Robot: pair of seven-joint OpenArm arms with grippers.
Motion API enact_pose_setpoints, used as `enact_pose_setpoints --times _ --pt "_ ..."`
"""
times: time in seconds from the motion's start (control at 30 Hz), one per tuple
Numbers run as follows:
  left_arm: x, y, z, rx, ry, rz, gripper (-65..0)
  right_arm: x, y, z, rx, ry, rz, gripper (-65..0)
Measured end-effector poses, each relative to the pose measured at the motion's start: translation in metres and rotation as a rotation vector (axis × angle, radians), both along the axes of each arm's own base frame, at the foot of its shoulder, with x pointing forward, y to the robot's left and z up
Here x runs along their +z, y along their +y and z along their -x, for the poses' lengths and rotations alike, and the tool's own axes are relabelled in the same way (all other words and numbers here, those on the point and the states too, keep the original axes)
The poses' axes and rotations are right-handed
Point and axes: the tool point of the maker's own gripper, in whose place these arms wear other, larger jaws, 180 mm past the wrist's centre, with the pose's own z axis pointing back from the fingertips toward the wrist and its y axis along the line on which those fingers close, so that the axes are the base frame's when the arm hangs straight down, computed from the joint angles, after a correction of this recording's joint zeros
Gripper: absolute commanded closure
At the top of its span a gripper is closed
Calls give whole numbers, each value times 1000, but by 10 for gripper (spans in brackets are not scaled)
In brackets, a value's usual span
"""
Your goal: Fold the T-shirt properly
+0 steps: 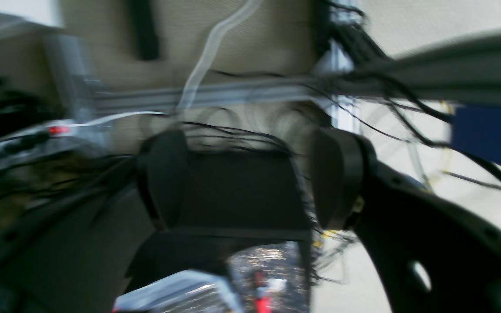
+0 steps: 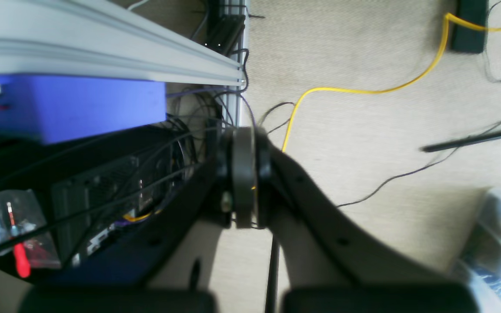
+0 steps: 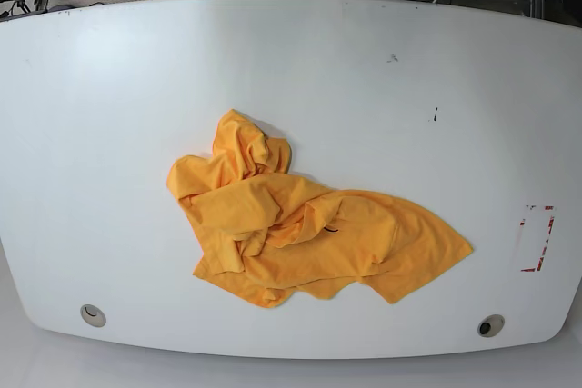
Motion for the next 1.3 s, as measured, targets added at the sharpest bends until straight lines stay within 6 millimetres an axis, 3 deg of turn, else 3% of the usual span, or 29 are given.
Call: enact_pose_setpoints --times 0.2,0.4,0.57,0.73,0.83,1.07,1.3 --pt "46 16 -26 -13 -118 -53 -407 39 9 -10 32 -38 7 -2" --pt "83 25 -50 -32 -162 -98 -407 76 11 -33 49 -109 29 -2" --pt "127 35 -86 -39 -239 -165 -407 113 25 -49 72 -124 23 -2" --pt "129 29 -98 -48 -261 -147 -408 127 27 -69 36 -180 38 -2" --pt "134 32 -128 -39 -332 -156 -414 126 31 -88 47 -218 31 -2" --pt "145 30 -164 -36 -427 -157 -624 133 29 -136 45 -341 39 -6" --pt "156 31 -189 -30 -501 -163 -625 145 29 -187 50 -470 42 -35"
